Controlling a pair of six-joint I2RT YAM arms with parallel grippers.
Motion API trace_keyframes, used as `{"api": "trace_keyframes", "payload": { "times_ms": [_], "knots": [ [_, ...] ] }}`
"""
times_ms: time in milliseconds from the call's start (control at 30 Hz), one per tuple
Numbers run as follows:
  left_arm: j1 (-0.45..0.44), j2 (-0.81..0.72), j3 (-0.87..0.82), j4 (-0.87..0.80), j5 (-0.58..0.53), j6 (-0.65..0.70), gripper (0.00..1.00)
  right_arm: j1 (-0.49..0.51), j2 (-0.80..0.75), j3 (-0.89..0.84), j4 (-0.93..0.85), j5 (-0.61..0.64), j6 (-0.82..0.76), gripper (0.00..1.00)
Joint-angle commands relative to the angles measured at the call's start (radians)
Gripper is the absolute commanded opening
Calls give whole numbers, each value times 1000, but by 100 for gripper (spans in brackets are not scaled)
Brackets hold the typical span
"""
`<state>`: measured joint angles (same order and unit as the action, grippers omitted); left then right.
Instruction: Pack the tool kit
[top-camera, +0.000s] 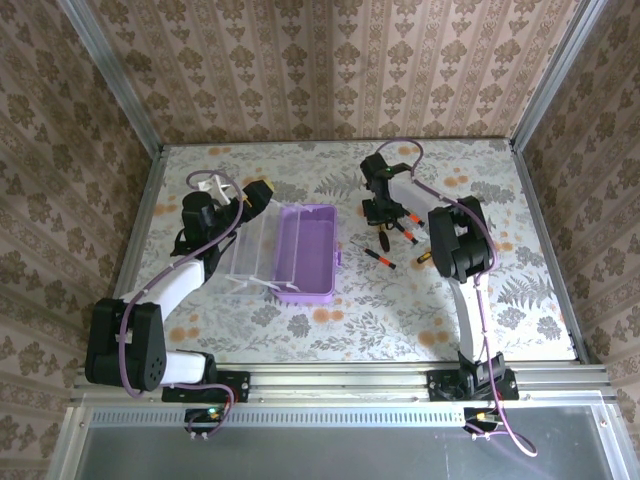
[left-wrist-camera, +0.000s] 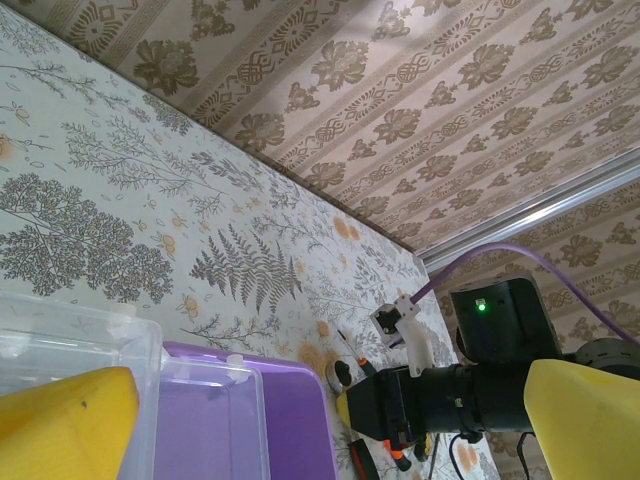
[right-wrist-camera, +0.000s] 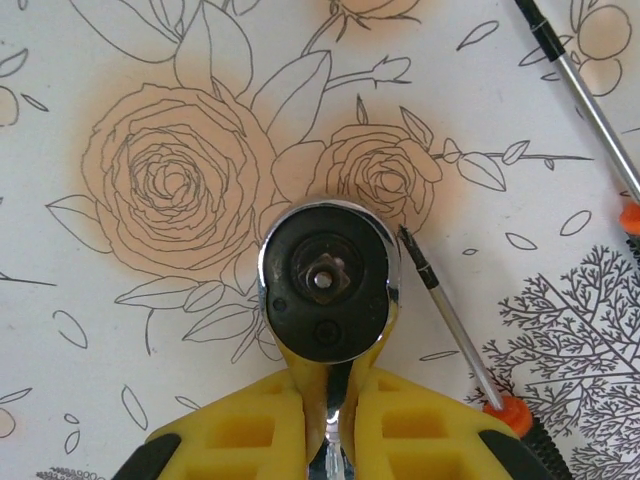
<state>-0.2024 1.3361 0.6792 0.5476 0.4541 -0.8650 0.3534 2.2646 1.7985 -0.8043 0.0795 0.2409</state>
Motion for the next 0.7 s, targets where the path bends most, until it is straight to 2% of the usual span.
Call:
{"api": "trace_keyframes", "payload": {
  "times_ms": [0, 367, 667],
  "knots": [
    [-5, 6, 31, 24, 21, 0, 100, 31, 9, -15, -10, -47, 4, 15],
    [-1, -32, 42, -45, -19, 67, 100, 32, -154, -36, 6, -120, 62, 13],
    [9, -119, 40, -190, -195, 192, 100, 80, -321, -101, 47, -216, 185, 13]
  ]
}}
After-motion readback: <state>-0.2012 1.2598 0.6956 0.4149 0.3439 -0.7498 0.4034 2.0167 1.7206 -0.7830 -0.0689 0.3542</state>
